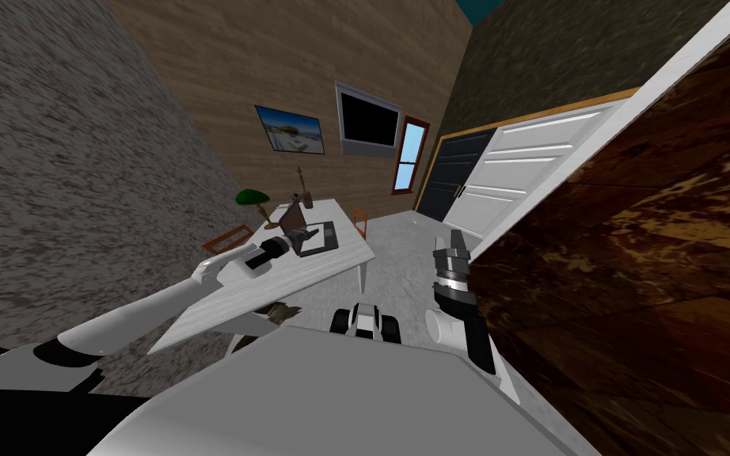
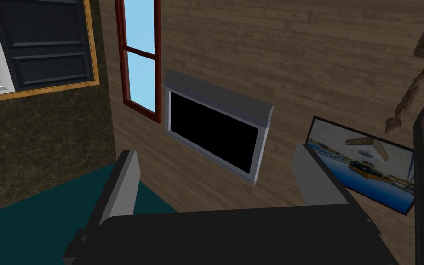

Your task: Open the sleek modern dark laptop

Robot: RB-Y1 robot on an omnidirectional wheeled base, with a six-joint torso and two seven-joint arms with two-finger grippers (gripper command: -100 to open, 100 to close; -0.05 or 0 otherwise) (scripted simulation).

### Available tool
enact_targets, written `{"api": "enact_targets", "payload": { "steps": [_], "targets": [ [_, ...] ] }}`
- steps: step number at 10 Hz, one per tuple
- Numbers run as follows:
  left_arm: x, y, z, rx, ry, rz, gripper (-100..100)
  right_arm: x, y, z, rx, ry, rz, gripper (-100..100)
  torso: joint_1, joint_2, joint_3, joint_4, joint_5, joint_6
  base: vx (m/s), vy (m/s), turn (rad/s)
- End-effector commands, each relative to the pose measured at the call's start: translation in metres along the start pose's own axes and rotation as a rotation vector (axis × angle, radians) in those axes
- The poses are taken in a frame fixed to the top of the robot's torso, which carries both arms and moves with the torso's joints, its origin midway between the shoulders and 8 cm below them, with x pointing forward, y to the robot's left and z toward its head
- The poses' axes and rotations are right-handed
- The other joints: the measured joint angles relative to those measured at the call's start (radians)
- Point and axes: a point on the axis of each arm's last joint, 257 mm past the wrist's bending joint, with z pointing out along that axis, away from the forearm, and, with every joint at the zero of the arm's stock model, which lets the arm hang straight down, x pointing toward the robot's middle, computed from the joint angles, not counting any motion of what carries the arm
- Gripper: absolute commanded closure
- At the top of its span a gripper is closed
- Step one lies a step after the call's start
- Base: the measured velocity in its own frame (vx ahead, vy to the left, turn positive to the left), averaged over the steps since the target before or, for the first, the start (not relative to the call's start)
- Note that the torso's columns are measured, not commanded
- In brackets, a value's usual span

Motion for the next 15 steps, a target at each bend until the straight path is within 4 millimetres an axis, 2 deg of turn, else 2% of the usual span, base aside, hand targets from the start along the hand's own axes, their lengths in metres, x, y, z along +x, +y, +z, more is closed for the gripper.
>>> {"api": "enact_targets", "payload": {
  "steps": [1,7,15],
  "targets": [
    [-0.004,-0.010,0.002,0.031,0.031,-0.002,-100,0.000,0.000,0.000,0.000,0.000,0.000,0,0.000,0.000,0.000,0.000,0.000,0.000,-0.013,0.029,-0.001],
    [-0.009,-0.019,0.001,0.067,0.108,-0.004,-100,0.000,0.000,0.000,0.000,0.000,0.000,0,0.000,0.000,0.000,0.000,0.000,0.000,-0.013,0.025,-0.002],
    [-0.014,-0.012,-0.007,0.054,0.216,-0.019,-100,0.000,0.000,0.000,0.000,0.000,0.000,0,0.000,0.000,0.000,0.000,0.000,0.000,-0.014,0.026,-0.002]
  ]
}}
